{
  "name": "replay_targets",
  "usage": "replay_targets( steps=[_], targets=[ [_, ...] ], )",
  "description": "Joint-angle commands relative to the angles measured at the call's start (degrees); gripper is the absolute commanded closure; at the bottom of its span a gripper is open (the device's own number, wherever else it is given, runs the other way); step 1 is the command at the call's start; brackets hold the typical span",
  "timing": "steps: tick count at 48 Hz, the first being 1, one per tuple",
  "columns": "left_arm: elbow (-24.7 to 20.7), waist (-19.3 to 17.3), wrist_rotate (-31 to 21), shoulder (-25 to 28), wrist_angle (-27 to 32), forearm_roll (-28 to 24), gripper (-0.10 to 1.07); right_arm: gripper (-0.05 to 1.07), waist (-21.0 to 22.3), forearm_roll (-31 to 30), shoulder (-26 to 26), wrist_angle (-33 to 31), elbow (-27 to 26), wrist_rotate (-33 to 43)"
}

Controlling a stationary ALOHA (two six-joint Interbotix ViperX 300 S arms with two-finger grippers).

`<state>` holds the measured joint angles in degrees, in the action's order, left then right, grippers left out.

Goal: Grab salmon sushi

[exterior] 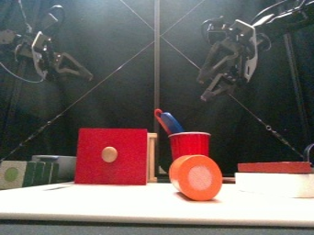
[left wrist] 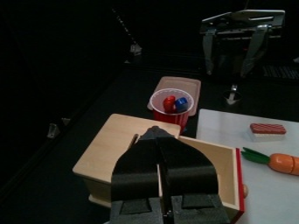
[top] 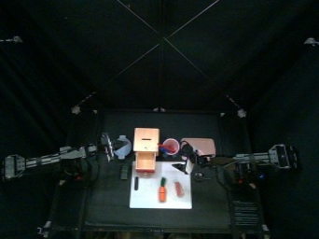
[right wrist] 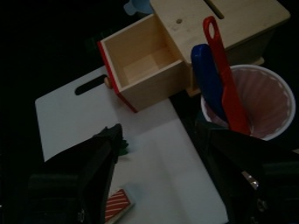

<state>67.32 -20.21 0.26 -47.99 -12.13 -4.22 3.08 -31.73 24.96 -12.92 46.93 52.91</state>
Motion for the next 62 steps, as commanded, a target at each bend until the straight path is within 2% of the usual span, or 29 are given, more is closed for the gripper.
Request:
replay_targets(
  steps=[1, 7, 10, 16, 21, 30, 46, 53, 62],
  targets=[
    [-1.05, 0.00, 0.18, 0.18, -0.70, 0.00, 0.86, 0.06, -0.35, 3.34, 1.05, -0.88, -1.23, 0.35],
    [-1.14, 0.00, 0.18, 0.18, -0.88, -0.09, 0.86, 0.06, -0.97, 15.03, 1.32, -6.42, -1.76, 1.49],
    [-1.05, -0.09, 0.26, 0.26, -0.79, -0.09, 0.86, 0.06, -2.20, 20.57, 1.58, -11.69, -1.76, 1.93],
    [-0.88, 0.00, 0.18, 0.26, -0.88, -0.18, 0.86, 0.06, -3.96, 32.70, 1.23, -26.63, -2.55, 3.69],
    [-0.79, 0.09, 0.00, 0.18, -0.88, 0.00, 0.86, 0.06, -5.36, 38.85, -0.44, -32.43, -2.99, 7.03],
    [-0.18, 0.09, 0.09, 0.26, -0.88, -0.09, 0.86, 0.06, -9.58, 38.23, -6.50, -31.11, -5.98, 15.56],
    [0.09, 0.18, 0.26, 0.18, -0.88, -0.26, 0.86, 0.06, -15.64, 30.06, -19.95, -27.25, -14.41, 28.39],
    [0.26, 0.09, 0.26, 0.18, -0.79, -1.76, 0.86, 0.06, -16.70, 27.69, -24.17, -28.48, -15.73, 32.43],
    [0.62, 0.09, 0.26, 0.18, -0.62, -3.60, 0.86, 0.06, -16.79, 26.89, -26.72, -29.53, -16.44, 33.84]
  ],
)
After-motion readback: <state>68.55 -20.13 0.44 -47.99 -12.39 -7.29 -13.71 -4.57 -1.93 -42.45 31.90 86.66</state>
